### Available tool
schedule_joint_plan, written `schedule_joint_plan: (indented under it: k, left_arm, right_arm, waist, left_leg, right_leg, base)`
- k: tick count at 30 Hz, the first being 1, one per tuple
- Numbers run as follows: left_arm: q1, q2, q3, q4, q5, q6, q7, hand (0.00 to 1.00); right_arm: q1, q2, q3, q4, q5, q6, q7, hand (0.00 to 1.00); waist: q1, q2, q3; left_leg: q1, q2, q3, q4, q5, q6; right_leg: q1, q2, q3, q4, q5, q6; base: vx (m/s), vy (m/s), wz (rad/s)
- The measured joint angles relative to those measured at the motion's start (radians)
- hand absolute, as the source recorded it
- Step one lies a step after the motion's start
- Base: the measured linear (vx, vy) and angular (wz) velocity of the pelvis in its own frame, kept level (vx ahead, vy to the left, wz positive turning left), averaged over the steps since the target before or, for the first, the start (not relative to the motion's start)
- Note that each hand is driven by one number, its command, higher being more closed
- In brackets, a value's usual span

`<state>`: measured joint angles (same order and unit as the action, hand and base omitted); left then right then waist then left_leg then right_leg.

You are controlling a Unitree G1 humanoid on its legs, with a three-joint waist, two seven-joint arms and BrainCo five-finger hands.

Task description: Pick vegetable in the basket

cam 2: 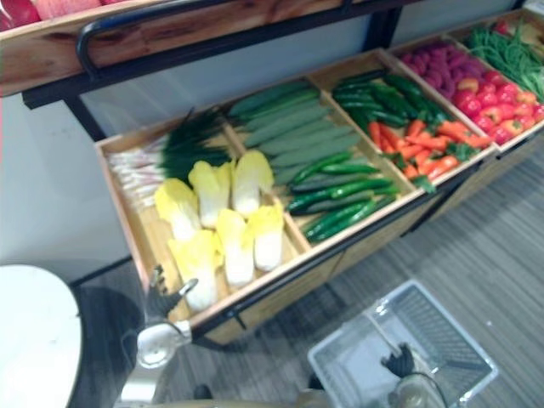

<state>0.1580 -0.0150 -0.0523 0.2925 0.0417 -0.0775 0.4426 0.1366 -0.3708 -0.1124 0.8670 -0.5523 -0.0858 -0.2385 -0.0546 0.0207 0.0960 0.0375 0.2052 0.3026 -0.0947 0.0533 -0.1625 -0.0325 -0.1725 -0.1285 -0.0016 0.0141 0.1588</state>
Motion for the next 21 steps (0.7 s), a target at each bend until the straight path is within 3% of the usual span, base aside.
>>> schedule_joint_plan:
  k: [5,11,21]
  left_arm:
    - [0.005,0.000,-0.001,0.021,0.001,0.001,-0.026,0.00]
    - [-0.002,-0.001,-0.003,0.063,0.004,0.001,-0.026,0.00]
    - [-0.004,-0.003,-0.003,0.119,0.004,0.002,-0.013,0.00]
  right_arm:
    - [0.003,0.000,0.002,-0.009,0.000,0.001,0.004,1.00]
    - [0.012,-0.002,0.005,-0.037,0.000,0.001,0.007,1.00]
    - [0.005,-0.004,0.044,-0.044,0.001,0.001,0.008,1.00]
  waist:
    - [-0.001,0.004,0.000]
    - [-0.003,0.023,-0.001]
    - [-0.021,0.029,0.001]
  left_leg:
    - [0.002,-0.001,0.000,0.000,0.000,0.000]
    - [0.015,-0.001,0.022,0.000,-0.006,0.000]
    - [0.018,0.000,0.046,0.024,-0.031,-0.001]
  right_leg:
    - [0.001,-0.001,0.000,0.000,0.000,0.000]
    - [0.000,0.000,0.020,0.000,0.000,0.000]
    - [0.001,0.001,0.046,-0.013,0.002,0.004]
  base:
    - [0.00,0.000,0.00]
    - [0.00,0.000,-0.09]
    - [0.01,0.000,-0.08]
